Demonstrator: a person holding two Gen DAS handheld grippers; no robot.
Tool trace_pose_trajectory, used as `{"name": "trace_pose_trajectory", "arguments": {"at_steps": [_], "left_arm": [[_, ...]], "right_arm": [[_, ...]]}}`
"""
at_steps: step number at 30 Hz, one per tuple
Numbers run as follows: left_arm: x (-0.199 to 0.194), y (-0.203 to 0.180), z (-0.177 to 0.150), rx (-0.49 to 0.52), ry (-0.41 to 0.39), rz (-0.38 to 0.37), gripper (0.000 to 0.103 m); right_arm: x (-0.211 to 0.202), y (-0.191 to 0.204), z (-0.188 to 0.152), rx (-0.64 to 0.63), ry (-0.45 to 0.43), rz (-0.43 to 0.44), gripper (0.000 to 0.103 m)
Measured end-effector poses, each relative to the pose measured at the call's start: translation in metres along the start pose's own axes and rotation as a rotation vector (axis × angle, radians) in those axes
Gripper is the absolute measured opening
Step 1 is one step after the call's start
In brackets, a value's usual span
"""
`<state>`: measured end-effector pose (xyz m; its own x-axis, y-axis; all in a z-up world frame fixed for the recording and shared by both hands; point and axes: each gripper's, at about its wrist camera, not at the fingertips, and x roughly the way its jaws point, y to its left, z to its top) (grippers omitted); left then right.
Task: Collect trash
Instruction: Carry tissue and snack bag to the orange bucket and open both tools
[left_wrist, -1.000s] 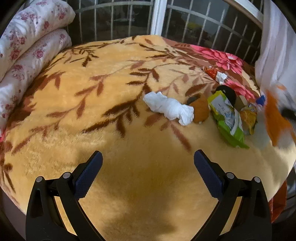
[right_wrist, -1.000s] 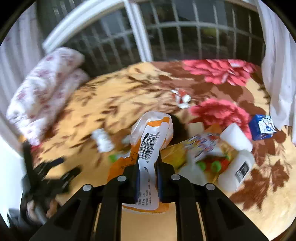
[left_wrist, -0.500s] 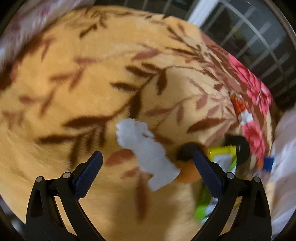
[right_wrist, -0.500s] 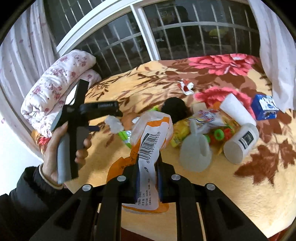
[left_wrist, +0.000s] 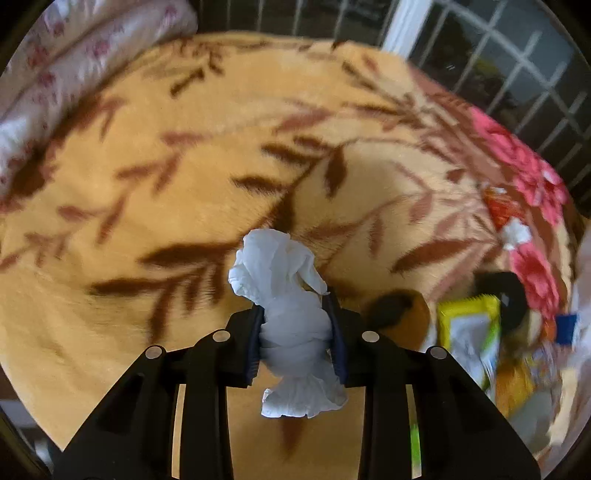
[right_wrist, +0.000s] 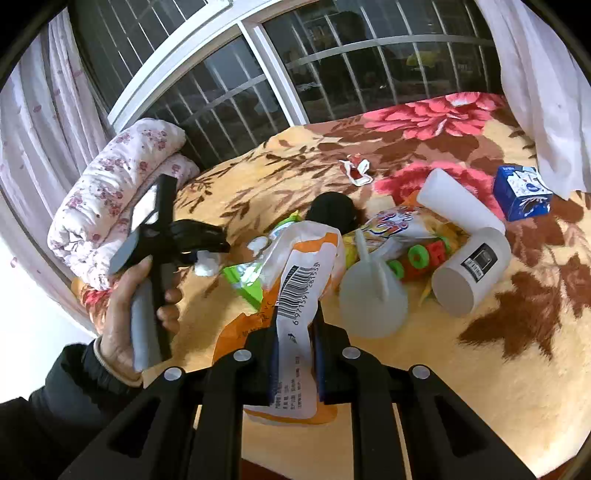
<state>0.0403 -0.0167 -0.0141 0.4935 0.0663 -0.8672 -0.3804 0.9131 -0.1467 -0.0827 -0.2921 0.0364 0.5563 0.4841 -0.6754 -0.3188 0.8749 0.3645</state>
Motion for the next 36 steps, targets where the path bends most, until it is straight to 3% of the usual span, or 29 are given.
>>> {"name": "trace_pose_trajectory", "arguments": {"at_steps": [5, 8, 15, 20, 26, 36], "left_arm": [[-0.063, 0.013, -0.019, 0.120, -0.195, 0.005, 0.029], [-0.109, 0.025, -0.051, 0.229, -0.293, -0.037, 0.029], [-0.153, 0.059, -0.139, 0.362, -0.309, -0.137, 0.029], [-0.148, 0.089, -0.200, 0.417, -0.231, -0.155, 0.029], [-0.134, 0.100, -0.255, 0.509, -0.164, -0.152, 0.029], [-0.088, 0.107, -0.287, 0.573, -0.005, -0.149, 0.029]], "right_arm": [[-0.015, 0.021, -0.007, -0.013, -0.026, 0.003, 0.015], [-0.027, 0.037, -0.017, -0.038, -0.039, -0.002, 0.015], [-0.052, 0.073, -0.073, -0.062, -0.016, -0.005, 0.015], [-0.064, 0.080, -0.125, -0.043, 0.033, -0.029, 0.015], [-0.052, 0.081, -0.172, -0.025, 0.114, -0.049, 0.015], [-0.017, 0.071, -0.215, -0.027, 0.230, -0.057, 0.015]]}}
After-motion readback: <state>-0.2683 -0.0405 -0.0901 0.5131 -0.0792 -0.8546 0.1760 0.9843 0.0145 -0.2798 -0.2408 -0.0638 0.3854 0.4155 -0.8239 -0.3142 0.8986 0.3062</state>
